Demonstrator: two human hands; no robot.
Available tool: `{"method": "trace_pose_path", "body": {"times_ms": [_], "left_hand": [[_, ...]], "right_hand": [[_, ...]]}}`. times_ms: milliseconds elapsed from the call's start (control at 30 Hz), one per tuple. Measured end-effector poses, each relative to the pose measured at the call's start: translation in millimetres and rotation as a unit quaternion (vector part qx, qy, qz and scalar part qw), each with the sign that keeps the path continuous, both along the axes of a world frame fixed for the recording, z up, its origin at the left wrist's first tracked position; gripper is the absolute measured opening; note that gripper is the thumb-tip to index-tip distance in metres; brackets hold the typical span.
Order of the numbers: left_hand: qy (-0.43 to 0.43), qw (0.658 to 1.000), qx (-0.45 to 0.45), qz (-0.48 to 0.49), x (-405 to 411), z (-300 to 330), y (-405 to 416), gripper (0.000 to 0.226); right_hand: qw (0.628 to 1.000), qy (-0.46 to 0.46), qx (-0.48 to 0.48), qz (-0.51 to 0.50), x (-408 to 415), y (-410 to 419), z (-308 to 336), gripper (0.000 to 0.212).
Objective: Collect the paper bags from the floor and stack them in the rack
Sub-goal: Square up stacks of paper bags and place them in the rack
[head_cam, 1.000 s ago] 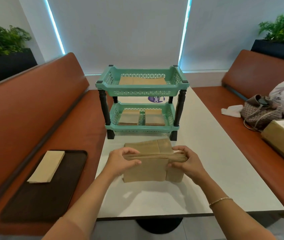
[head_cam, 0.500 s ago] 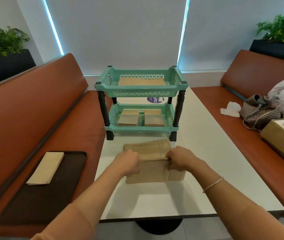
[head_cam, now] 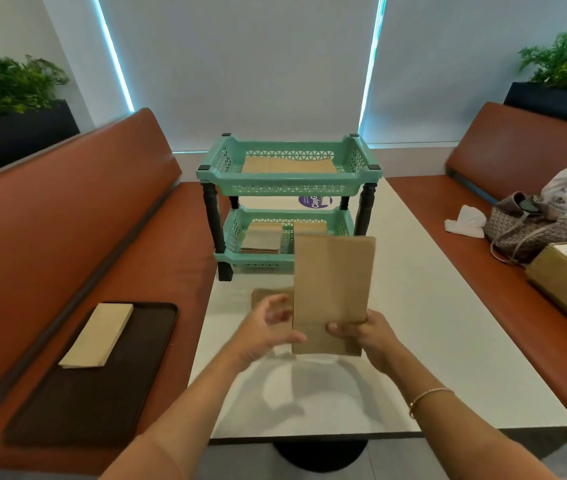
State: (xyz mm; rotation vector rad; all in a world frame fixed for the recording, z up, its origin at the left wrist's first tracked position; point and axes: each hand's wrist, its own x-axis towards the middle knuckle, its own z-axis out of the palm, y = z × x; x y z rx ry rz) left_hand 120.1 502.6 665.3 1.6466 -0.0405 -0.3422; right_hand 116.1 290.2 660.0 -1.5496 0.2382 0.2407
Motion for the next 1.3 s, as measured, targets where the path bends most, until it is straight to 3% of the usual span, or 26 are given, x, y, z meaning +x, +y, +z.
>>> {"method": "trace_pose_path", "body": {"times_ms": [100, 200, 300, 433, 633, 733, 800, 933, 1000, 1133, 1300], "left_hand": [[-0.001, 0.998, 0.066, -0.004, -7, -27, -25, 0.092], [-0.019, 0.997, 0.066, 0.038, -9, -37, -36, 0.068], [-0.026, 0.995, 0.084, 0.050, -6, -41, -37, 0.059], [0.007, 0.993, 0.110, 0.042, 0, -43, -35, 0.045], [0.001, 0.987, 0.161, -0.018, -1, -45, -27, 0.042], [0.000, 0.986, 0.166, -0.025, -1, -34, -17, 0.036], [0.007, 0.989, 0.144, -0.011, 1, -23, 1, 0.039], [0.008, 0.994, 0.003, 0.112, 8, -5, 35, 0.032], [-0.006, 0.991, -0.042, 0.128, 6, 1, 33, 0.030], [-0.007, 0.990, -0.047, 0.136, -3, -10, 15, 0.030], [0.005, 0.985, -0.048, 0.163, -11, -29, 2, 0.054]], "right_hand": [[1.000, 0.004, -0.013, -0.003, -9, 13, -16, 0.048], [0.998, -0.013, -0.058, -0.007, -11, 19, -22, 0.052], [0.996, -0.046, -0.074, -0.015, -9, 22, -20, 0.057], [0.997, -0.072, -0.038, -0.008, -4, 20, -3, 0.069], [0.990, -0.141, -0.012, 0.000, 18, 13, 52, 0.034], [0.982, -0.178, -0.052, 0.024, 26, 3, 78, 0.031], [0.981, -0.173, -0.083, 0.037, 29, -12, 89, 0.032], [0.973, -0.104, -0.185, 0.095, 25, -38, 67, 0.026], [0.980, -0.079, -0.166, 0.072, 21, -34, 39, 0.029], [0.994, -0.048, -0.092, -0.025, 3, -16, -9, 0.035], [0.998, -0.024, -0.032, -0.055, -11, -5, -28, 0.040]]}}
